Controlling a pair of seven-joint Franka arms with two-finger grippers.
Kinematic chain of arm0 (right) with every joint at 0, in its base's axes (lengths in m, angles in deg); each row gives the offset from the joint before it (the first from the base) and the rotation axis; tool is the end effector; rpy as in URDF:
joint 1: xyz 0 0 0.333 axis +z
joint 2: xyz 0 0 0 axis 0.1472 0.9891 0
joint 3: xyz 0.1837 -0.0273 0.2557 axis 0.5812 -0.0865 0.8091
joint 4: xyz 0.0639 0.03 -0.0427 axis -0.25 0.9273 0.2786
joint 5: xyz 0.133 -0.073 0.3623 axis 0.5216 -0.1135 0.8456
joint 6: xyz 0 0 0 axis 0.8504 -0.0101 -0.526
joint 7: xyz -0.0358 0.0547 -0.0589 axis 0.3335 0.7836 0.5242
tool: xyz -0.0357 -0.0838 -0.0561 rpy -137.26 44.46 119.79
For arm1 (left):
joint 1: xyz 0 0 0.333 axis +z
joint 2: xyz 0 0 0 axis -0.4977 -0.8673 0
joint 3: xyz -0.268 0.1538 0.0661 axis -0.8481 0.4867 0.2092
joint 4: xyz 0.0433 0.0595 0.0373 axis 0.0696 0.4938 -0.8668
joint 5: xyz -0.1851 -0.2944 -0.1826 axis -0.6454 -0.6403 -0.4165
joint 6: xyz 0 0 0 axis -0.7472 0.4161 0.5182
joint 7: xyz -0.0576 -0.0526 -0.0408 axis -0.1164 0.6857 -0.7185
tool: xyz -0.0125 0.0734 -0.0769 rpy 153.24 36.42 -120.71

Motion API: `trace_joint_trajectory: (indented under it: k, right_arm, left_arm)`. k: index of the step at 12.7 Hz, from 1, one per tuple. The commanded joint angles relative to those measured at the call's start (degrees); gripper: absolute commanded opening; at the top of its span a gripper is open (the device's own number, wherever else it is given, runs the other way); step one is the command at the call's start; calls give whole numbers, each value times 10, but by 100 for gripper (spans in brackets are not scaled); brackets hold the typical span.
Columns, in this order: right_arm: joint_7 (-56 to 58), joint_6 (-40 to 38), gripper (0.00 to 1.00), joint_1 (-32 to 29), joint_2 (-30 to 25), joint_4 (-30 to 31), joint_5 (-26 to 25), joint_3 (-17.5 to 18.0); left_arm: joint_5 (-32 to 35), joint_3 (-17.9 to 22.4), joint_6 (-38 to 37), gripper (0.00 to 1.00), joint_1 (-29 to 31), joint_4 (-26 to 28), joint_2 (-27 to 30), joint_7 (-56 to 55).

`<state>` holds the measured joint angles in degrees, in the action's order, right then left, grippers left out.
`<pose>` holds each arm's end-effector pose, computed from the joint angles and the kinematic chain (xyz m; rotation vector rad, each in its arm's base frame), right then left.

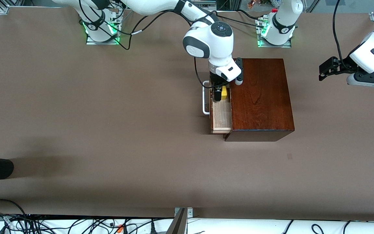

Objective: Open drawer, take yellow block, close drawer
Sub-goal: 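Lower the right gripper into the drawer and grasp the yellow cube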

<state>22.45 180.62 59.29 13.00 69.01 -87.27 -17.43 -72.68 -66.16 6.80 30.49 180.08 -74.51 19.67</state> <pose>0.4238 0.6572 0.3144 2.2391 2.0573 0.3227 0.5367 -0.0297 0.5904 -3.1307 0.1641 0.0582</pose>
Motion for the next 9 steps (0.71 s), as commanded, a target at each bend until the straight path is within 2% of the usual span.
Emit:
trace_joint_trajectory:
  k: [1,2,5,6,8,9]
  right_arm:
    - [-20,-15,92,14,10,-23,-10,-8]
    - [-20,-15,75,14,10,-23,-10,-8]
    - [-20,-16,39,14,9,-23,-10,-8]
    - [-20,-17,22,14,8,-23,-10,-8]
    - [-19,-20,8,13,7,-23,-9,-9]
    - [-20,-29,6,13,7,-23,-8,-8]
  left_arm:
    - [14,0,-13,100,-3,-12,1,9]
    - [14,0,-13,100,-3,-12,1,9]
    - [13,0,-13,100,-3,-12,1,10]
    - [14,0,-13,100,-3,-12,1,10]
    - [14,0,-13,100,-3,-12,0,10]
    - [13,0,-13,100,-3,-12,1,10]
